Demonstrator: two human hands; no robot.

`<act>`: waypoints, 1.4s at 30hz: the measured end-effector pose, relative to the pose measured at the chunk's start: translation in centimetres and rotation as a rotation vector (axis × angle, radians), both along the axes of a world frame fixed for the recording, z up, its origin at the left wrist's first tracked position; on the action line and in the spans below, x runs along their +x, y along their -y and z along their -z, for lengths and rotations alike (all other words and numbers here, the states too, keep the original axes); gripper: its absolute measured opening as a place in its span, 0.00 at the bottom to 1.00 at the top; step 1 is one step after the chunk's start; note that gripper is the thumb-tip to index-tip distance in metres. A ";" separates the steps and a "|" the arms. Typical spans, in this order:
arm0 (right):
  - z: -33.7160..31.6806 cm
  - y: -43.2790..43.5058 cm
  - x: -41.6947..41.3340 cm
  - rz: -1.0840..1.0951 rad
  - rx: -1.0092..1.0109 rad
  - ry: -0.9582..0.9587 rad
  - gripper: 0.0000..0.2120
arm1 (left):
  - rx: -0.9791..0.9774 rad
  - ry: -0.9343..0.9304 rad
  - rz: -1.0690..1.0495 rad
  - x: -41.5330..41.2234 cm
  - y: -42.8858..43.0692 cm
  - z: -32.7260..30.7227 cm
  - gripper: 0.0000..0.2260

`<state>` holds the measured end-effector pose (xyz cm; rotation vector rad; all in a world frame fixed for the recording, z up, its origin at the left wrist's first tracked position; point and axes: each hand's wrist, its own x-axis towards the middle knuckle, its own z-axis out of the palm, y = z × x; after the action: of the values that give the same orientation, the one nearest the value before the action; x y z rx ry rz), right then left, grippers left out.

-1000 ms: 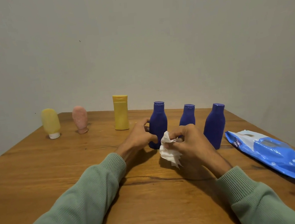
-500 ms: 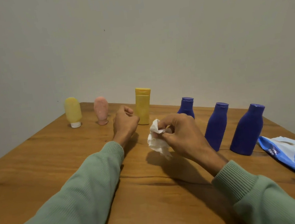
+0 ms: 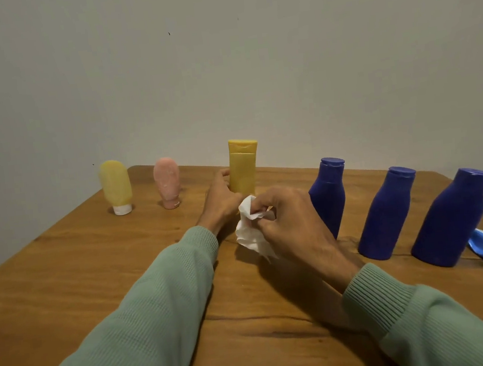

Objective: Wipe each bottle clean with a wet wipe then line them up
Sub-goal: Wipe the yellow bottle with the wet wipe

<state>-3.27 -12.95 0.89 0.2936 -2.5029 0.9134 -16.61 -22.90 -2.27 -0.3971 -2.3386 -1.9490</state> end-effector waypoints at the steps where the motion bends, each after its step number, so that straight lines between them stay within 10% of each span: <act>1: 0.0 -0.1 0.0 -0.008 -0.006 -0.022 0.07 | 0.011 0.002 0.007 0.1 0.0 0.0 0.33; 29: -3.9 -1.6 8.9 -0.008 -0.244 -0.321 0.07 | 0.539 0.123 0.309 13.9 2.4 -6.2 0.17; 42: -3.9 -3.2 12.8 0.015 -0.039 -0.422 0.11 | 0.661 0.325 0.513 19.6 1.6 -4.9 0.27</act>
<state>9.56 -9.70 4.76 0.4078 -2.0948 0.7979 2.98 -24.52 2.68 -0.7048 -1.6566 -3.0614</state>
